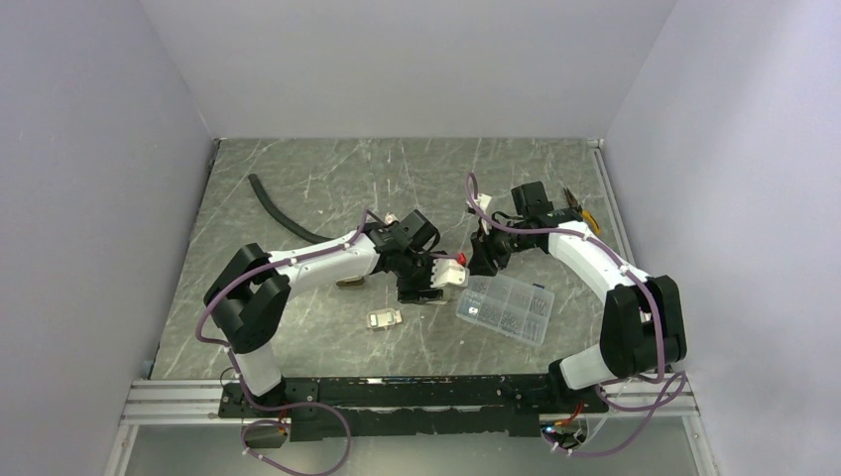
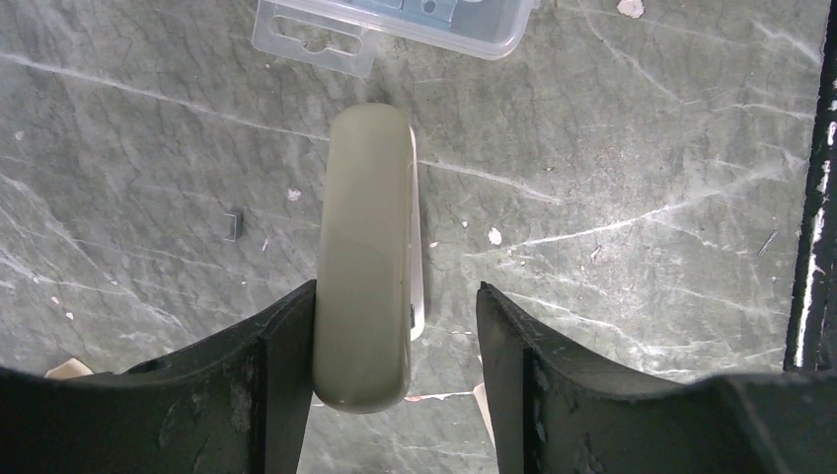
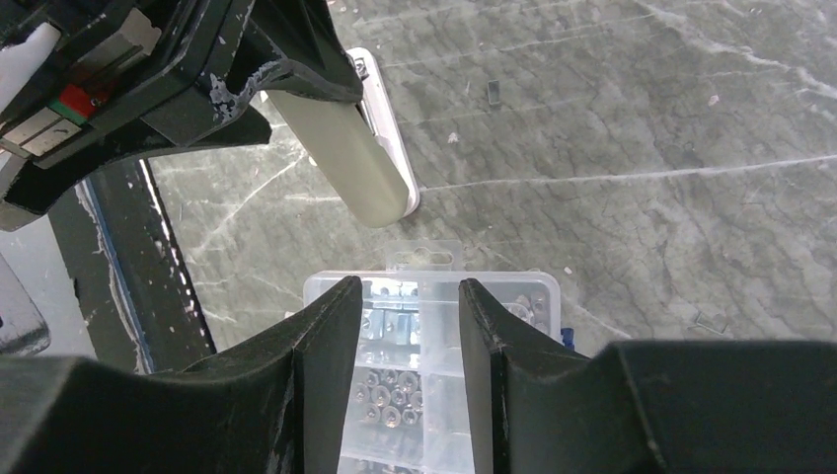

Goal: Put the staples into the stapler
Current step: Move the stapler to the center of the board.

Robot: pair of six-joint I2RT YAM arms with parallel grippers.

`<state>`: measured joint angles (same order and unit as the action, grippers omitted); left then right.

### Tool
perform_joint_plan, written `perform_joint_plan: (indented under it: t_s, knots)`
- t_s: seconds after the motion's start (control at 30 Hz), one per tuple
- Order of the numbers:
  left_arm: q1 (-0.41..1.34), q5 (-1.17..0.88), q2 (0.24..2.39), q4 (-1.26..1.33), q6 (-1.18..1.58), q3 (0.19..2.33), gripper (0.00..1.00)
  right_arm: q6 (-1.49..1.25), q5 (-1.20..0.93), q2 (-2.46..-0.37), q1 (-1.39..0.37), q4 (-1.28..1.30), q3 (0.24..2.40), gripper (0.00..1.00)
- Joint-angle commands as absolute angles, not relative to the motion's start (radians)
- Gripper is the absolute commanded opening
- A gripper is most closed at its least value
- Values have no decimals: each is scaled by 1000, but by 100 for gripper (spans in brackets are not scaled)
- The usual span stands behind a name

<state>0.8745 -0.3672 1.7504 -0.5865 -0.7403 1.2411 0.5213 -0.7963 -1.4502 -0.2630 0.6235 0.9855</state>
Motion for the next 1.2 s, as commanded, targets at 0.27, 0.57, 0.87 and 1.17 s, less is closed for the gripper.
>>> perform_joint_plan:
  t_s: [0.27,0.57,0.87,1.17]
  knots:
    - [853,-386,1747,-590,-724,1308,48,556,-847,-1457,-258,640,1005,42]
    - [853,-390,1743,-571,-727,1213,3,561,-845,-1462,-258,645,1006,39]
    - [851,-377,1763,-461,-715,1075,3,563,-845,-1480,-258,652,1012,36]
    - [819,-425,1810,-453,-725,1052,3,566,-850,-1488,-259,657,1014,34]
